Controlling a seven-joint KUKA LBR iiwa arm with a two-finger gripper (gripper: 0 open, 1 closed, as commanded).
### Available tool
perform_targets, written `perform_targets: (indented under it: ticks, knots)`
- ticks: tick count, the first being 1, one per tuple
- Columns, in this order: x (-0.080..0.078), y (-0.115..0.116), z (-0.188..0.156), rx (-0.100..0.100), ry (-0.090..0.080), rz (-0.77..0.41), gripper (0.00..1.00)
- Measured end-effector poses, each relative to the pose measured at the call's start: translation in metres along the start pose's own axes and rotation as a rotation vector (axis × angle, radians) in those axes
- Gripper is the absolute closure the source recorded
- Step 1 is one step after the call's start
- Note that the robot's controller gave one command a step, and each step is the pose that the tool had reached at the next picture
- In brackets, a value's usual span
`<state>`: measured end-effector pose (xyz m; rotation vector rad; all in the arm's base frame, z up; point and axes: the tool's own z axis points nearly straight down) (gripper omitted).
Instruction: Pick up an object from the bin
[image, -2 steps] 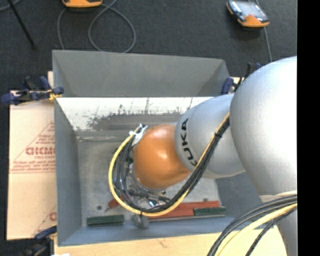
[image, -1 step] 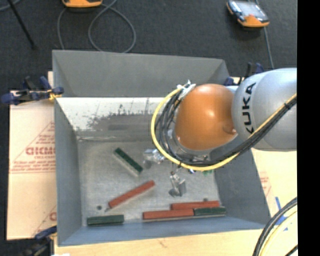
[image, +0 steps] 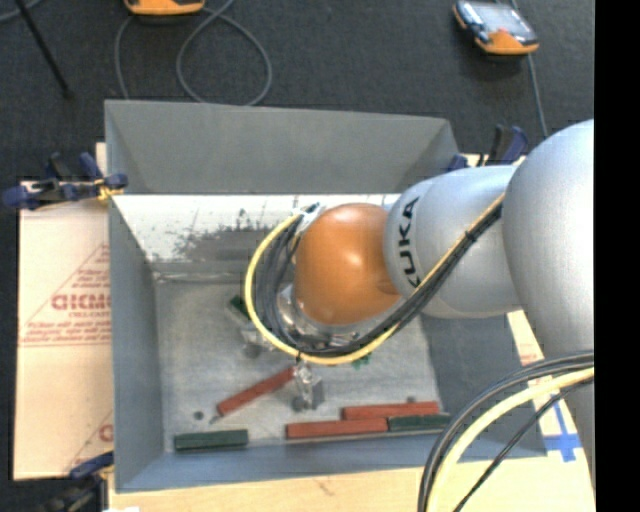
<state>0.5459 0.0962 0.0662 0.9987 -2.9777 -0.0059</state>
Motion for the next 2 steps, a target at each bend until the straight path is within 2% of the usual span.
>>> perform_targets:
  ticks: [1, 2]
  knots:
    - [0.000, -0.002, -0.005, 0.003, -0.004, 0.009, 1.00]
    - [-0.054, 0.029, -0.154, 0.009, -0.012, -0.052, 1.00]
